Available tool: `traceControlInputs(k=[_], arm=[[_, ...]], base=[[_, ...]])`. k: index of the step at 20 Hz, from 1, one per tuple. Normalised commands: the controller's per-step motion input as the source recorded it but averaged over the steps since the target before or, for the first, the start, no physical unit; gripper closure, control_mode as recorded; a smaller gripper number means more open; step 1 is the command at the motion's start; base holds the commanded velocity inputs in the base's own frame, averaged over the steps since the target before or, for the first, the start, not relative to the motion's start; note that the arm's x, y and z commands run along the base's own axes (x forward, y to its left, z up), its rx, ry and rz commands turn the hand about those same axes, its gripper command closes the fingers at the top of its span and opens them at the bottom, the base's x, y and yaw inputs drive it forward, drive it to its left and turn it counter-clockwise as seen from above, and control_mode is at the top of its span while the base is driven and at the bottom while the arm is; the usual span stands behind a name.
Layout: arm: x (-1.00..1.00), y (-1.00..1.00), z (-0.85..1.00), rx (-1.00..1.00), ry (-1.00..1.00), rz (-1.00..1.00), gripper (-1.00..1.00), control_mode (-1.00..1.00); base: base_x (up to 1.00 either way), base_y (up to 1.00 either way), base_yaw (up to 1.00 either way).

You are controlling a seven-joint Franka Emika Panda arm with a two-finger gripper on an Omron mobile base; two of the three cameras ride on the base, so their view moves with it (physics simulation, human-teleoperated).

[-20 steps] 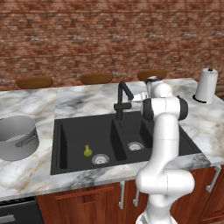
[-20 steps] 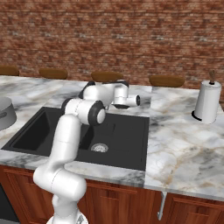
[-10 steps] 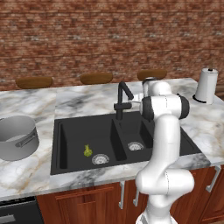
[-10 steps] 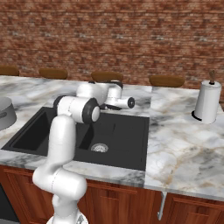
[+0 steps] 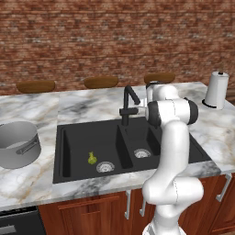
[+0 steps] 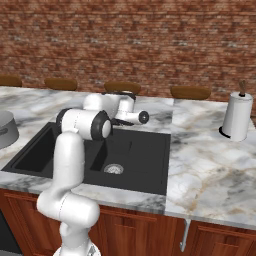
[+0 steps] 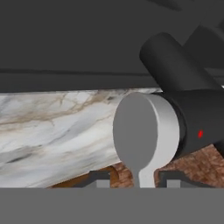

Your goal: Dump the broccoli from the pot into the sink. Then turn on the water and wash the broccoli. Then turn off the water and put the broccoli back in the pot.

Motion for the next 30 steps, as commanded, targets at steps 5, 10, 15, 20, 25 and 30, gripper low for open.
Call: traceControlInputs(k=[5, 10, 15, 20, 25, 30], arm=[[0.06, -0.68, -0.31, -0.04, 0.00, -0.02, 1.00, -1.00], [0.01, -0.74, -0.46, -0.02, 0.00, -0.01, 1.00, -1.00], [0.00, -0.57, -0.36, 0.00, 0.00, -0.01, 1.00, -1.00], [0.00, -0.52, -0.47, 0.00, 0.00, -0.01, 1.00, -1.00], [0.00, -0.53, -0.56, -0.01, 0.00, -0.02, 1.00, -1.00], [0.00, -0.42, -0.43, 0.00, 0.01, -0.01, 1.00, -1.00]], base=[[0.00, 0.00, 0.00], [0.00, 0.00, 0.00], [0.00, 0.00, 0.00], [0.00, 0.00, 0.00], [0.00, 0.00, 0.00], [0.00, 0.00, 0.00]])
